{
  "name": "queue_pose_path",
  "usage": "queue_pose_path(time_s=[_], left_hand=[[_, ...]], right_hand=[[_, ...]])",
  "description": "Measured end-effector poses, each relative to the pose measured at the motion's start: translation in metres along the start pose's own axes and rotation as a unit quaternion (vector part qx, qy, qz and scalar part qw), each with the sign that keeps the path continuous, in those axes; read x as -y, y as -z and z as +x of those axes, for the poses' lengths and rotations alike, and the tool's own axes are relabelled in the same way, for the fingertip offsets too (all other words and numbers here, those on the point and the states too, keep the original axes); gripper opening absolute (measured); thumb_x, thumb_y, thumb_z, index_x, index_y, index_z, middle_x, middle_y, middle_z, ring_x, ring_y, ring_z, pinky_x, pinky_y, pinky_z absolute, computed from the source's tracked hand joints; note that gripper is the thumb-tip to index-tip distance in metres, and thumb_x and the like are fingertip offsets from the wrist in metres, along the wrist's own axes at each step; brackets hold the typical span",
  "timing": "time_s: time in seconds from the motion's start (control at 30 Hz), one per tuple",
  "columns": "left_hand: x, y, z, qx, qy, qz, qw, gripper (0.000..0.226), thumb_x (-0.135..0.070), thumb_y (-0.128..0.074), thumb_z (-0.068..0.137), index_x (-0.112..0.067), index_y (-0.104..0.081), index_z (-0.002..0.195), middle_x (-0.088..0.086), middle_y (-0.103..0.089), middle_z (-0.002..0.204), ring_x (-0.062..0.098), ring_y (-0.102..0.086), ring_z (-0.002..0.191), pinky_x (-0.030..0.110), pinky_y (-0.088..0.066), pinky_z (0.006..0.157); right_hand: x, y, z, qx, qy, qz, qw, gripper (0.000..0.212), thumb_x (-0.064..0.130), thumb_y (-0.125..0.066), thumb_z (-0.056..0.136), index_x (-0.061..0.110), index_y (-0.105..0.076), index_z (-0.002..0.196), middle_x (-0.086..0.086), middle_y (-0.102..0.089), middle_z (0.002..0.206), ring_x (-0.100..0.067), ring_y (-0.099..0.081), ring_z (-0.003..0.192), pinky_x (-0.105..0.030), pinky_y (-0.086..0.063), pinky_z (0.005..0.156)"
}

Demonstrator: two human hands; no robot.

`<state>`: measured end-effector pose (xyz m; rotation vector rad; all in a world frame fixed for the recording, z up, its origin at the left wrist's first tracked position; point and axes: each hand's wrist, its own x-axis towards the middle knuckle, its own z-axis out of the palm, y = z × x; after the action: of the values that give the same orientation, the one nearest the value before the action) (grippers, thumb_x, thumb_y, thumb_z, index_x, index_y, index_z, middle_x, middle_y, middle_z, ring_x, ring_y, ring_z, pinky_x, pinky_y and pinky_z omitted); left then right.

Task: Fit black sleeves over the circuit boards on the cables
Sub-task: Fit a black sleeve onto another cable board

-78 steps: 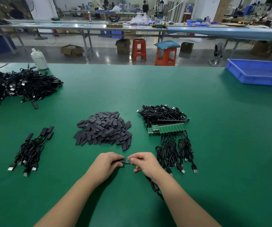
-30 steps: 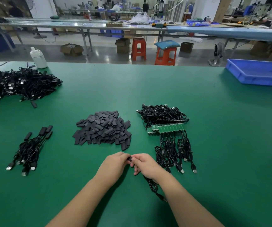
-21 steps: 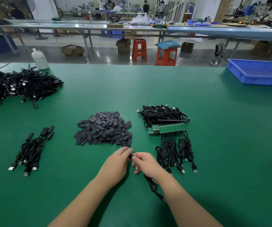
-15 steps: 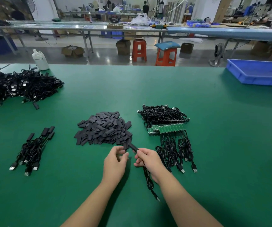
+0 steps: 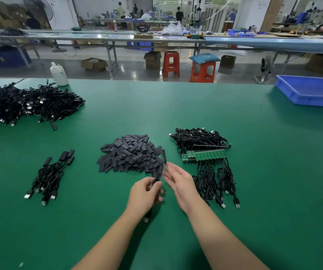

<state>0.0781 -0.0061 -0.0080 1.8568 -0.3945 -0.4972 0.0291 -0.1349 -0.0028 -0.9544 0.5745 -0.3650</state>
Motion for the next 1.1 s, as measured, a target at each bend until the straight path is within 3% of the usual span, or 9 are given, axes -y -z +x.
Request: queue_pose_path(time_s=[0.07, 0.13, 0.2, 0.27, 0.47, 0.6, 0.73, 0.83, 1.1], left_hand=[[0.001, 0.025, 0.01, -0.046, 0.003, 0.078, 0.996, 0.017, -0.029, -0.064, 0.094, -0.018, -0.067, 0.08, -0.004, -0.073, 0.072, 0.014, -0.071, 0.063, 0.032, -0.057, 0.071], [0.004, 0.058, 0.021, -0.106, 0.003, 0.17, 0.98, 0.018, -0.036, -0.064, 0.092, -0.021, -0.069, 0.083, -0.008, -0.072, 0.075, 0.012, -0.068, 0.072, 0.028, -0.052, 0.068], [0.01, 0.094, 0.033, -0.156, 0.003, 0.263, 0.952, 0.018, -0.04, -0.064, 0.091, -0.023, -0.072, 0.089, -0.007, -0.072, 0.082, 0.014, -0.064, 0.074, 0.026, -0.045, 0.065], [0.018, 0.131, 0.045, -0.192, 0.012, 0.341, 0.92, 0.021, -0.039, -0.066, 0.09, -0.022, -0.075, 0.099, 0.0, -0.074, 0.09, 0.02, -0.063, 0.076, 0.027, -0.047, 0.066], [0.04, 0.201, 0.064, -0.228, 0.077, 0.493, 0.836, 0.028, -0.018, -0.067, 0.09, -0.004, -0.058, 0.112, 0.019, -0.058, 0.106, 0.04, -0.058, 0.095, 0.043, -0.048, 0.075], [0.051, 0.19, 0.062, -0.23, -0.007, 0.525, 0.819, 0.027, -0.002, -0.063, 0.087, 0.001, -0.063, 0.113, 0.019, -0.06, 0.101, 0.034, -0.056, 0.089, 0.042, -0.047, 0.072], [0.067, 0.166, 0.061, -0.149, -0.056, 0.553, 0.818, 0.033, -0.028, -0.051, 0.099, -0.006, -0.064, 0.119, 0.011, -0.063, 0.12, 0.027, -0.055, 0.11, 0.039, -0.045, 0.096], [0.081, 0.169, 0.065, -0.085, -0.018, 0.586, 0.806, 0.048, -0.038, -0.035, 0.104, -0.002, -0.052, 0.131, 0.014, -0.047, 0.144, 0.029, -0.036, 0.138, 0.038, -0.025, 0.118], [0.096, 0.197, 0.072, -0.1, 0.023, 0.591, 0.8, 0.058, -0.038, -0.026, 0.105, 0.004, -0.04, 0.143, 0.019, -0.036, 0.154, 0.029, -0.025, 0.146, 0.038, -0.012, 0.123]], right_hand=[[-0.002, 0.009, 0.001, -0.013, 0.058, -0.322, 0.945, 0.032, 0.019, -0.059, 0.099, 0.012, -0.062, 0.131, 0.003, -0.065, 0.124, -0.012, -0.061, 0.115, -0.021, -0.045, 0.097], [-0.009, 0.025, 0.003, -0.01, 0.118, -0.552, 0.825, 0.037, 0.026, -0.055, 0.1, 0.015, -0.059, 0.135, 0.003, -0.059, 0.134, -0.012, -0.052, 0.125, -0.025, -0.038, 0.106], [-0.021, 0.038, 0.001, 0.018, 0.152, -0.653, 0.742, 0.041, 0.029, -0.051, 0.102, 0.016, -0.054, 0.14, 0.003, -0.051, 0.141, -0.013, -0.041, 0.133, -0.029, -0.032, 0.113], [-0.035, 0.045, -0.003, 0.037, 0.183, -0.686, 0.703, 0.042, 0.029, -0.048, 0.103, 0.016, -0.051, 0.142, 0.005, -0.046, 0.143, -0.011, -0.033, 0.136, -0.029, -0.028, 0.116], [-0.049, 0.044, -0.007, 0.008, 0.24, -0.725, 0.646, 0.042, 0.029, -0.041, 0.104, 0.015, -0.048, 0.143, 0.004, -0.044, 0.144, -0.013, -0.033, 0.137, -0.028, -0.028, 0.118], [-0.05, 0.043, -0.007, 0.004, 0.25, -0.73, 0.636, 0.041, 0.027, -0.042, 0.103, 0.014, -0.049, 0.141, 0.002, -0.046, 0.143, -0.015, -0.036, 0.136, -0.03, -0.03, 0.117], [-0.051, 0.045, -0.006, 0.005, 0.25, -0.73, 0.636, 0.041, 0.027, -0.041, 0.104, 0.015, -0.048, 0.143, 0.003, -0.045, 0.143, -0.014, -0.035, 0.137, -0.029, -0.029, 0.118], [-0.052, 0.046, -0.006, 0.004, 0.254, -0.727, 0.638, 0.041, 0.027, -0.041, 0.104, 0.015, -0.049, 0.142, 0.004, -0.046, 0.143, -0.013, -0.035, 0.137, -0.029, -0.029, 0.117], [-0.053, 0.044, -0.006, -0.004, 0.252, -0.736, 0.628, 0.041, 0.029, -0.042, 0.103, 0.015, -0.049, 0.142, 0.003, -0.047, 0.143, -0.013, -0.036, 0.136, -0.029, -0.03, 0.117]])
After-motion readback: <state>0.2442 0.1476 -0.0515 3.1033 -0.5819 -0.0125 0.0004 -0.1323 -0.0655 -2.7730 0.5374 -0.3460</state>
